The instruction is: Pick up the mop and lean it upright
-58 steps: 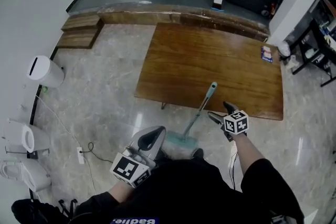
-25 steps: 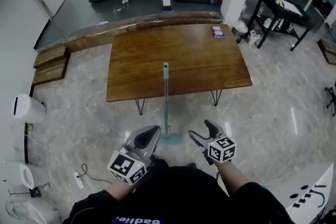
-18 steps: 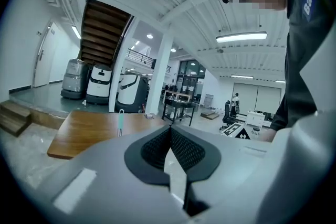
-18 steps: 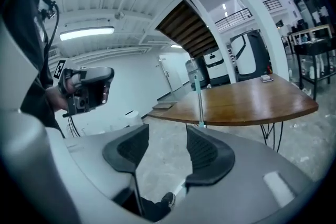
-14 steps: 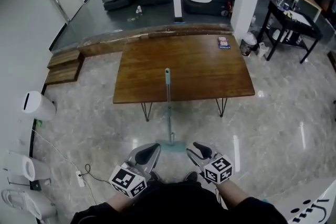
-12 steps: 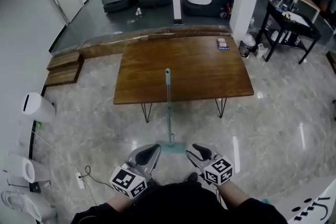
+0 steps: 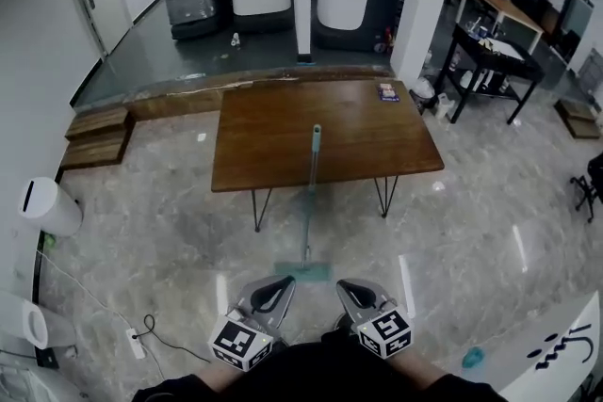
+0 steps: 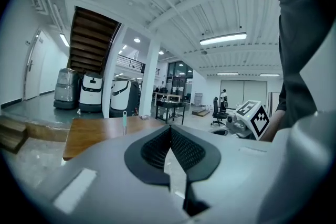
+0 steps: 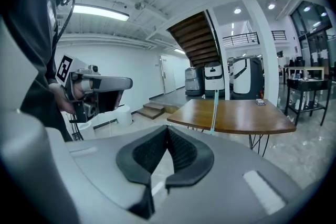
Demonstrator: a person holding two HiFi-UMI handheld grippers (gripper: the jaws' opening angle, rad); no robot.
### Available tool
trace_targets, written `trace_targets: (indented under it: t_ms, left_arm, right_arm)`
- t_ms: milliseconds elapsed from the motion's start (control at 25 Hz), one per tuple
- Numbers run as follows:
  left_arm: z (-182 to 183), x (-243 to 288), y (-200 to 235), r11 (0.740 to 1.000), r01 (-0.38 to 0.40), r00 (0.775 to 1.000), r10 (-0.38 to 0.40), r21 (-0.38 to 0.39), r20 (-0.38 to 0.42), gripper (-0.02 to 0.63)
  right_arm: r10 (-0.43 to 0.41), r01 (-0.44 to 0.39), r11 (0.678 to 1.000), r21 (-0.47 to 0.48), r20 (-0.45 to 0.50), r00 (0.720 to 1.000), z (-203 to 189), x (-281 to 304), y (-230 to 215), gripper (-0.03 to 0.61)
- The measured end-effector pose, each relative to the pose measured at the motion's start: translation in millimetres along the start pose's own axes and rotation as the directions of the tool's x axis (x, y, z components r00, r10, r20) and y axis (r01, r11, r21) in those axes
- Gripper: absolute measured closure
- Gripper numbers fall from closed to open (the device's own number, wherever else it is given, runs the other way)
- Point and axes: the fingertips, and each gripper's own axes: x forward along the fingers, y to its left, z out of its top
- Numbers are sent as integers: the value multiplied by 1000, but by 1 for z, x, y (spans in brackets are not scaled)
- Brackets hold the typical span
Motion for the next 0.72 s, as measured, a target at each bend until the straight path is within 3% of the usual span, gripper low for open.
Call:
trace_targets:
  t_ms: [280, 720]
  left_arm:
    - [-18, -49, -2, 997, 72, 997, -72, -2, -10, 595]
    - [3, -49, -20, 997, 76, 997, -76, 17, 33, 595]
  right_arm:
    - [-37, 37, 999, -2, 28, 999, 14, -12, 67, 577]
    - [5, -1, 999, -42, 94, 996, 49, -29, 77, 577]
